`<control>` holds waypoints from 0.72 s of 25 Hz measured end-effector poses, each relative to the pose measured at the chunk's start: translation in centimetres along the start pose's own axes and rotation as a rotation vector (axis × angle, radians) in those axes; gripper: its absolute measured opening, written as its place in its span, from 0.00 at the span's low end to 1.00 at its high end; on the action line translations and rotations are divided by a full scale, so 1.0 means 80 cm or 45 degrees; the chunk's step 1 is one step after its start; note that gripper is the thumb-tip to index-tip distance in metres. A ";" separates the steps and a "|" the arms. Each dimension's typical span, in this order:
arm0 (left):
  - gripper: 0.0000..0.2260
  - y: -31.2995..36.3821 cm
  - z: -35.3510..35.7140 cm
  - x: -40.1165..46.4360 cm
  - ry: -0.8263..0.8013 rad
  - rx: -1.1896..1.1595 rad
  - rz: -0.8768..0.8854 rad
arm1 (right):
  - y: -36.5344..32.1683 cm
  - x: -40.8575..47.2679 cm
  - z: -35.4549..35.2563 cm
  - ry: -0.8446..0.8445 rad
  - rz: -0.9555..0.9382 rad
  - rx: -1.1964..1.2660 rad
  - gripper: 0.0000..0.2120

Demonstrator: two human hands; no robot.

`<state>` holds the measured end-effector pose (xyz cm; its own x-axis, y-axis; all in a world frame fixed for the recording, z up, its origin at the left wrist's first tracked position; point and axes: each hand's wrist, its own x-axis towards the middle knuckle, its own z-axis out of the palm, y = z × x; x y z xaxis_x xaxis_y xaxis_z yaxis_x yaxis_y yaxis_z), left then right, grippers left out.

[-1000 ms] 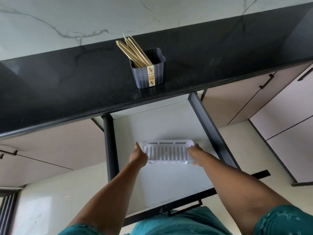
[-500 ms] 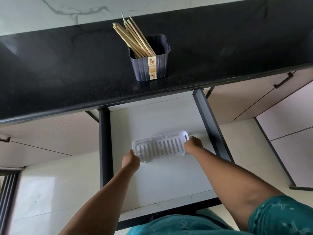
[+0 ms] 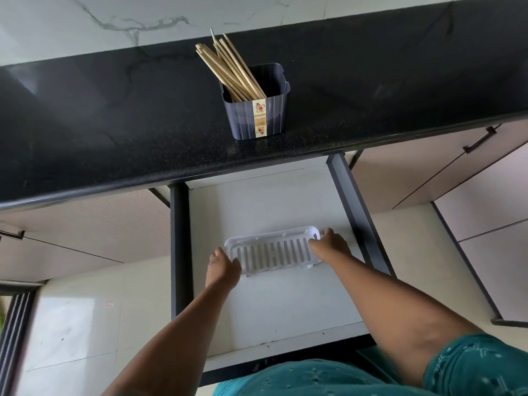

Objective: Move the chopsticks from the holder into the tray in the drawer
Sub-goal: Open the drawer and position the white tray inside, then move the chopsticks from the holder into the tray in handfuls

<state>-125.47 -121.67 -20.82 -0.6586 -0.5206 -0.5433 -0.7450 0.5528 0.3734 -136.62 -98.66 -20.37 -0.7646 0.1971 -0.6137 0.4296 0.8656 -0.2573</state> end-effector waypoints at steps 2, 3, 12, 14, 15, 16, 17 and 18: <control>0.26 0.018 -0.014 -0.004 0.171 0.105 0.165 | -0.014 -0.007 -0.015 0.218 -0.108 0.074 0.23; 0.27 0.033 -0.025 -0.005 0.276 0.134 0.300 | -0.028 -0.011 -0.026 0.319 -0.193 0.148 0.20; 0.16 0.273 -0.217 0.026 0.859 0.112 1.311 | -0.256 -0.049 -0.187 0.755 -1.389 -0.085 0.14; 0.16 0.310 -0.254 0.046 0.840 0.204 1.198 | -0.308 -0.035 -0.219 0.637 -1.213 0.069 0.12; 0.17 0.322 -0.267 0.058 0.817 0.262 1.114 | -0.329 -0.024 -0.231 0.578 -1.092 0.124 0.11; 0.17 0.331 -0.276 0.070 0.798 0.334 1.046 | -0.347 -0.015 -0.242 0.525 -1.018 0.111 0.11; 0.17 0.335 -0.278 0.080 0.767 0.396 1.006 | -0.359 -0.008 -0.249 0.486 -0.968 0.002 0.13; 0.17 0.338 -0.279 0.092 0.710 0.403 0.988 | -0.375 0.003 -0.254 0.435 -0.938 -0.166 0.15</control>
<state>-152.83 -125.06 2.05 -0.9658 -0.1286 0.2253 -0.0798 0.9736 0.2137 -159.42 -115.21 2.36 -0.9418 -0.3317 -0.0550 -0.2828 0.8699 -0.4040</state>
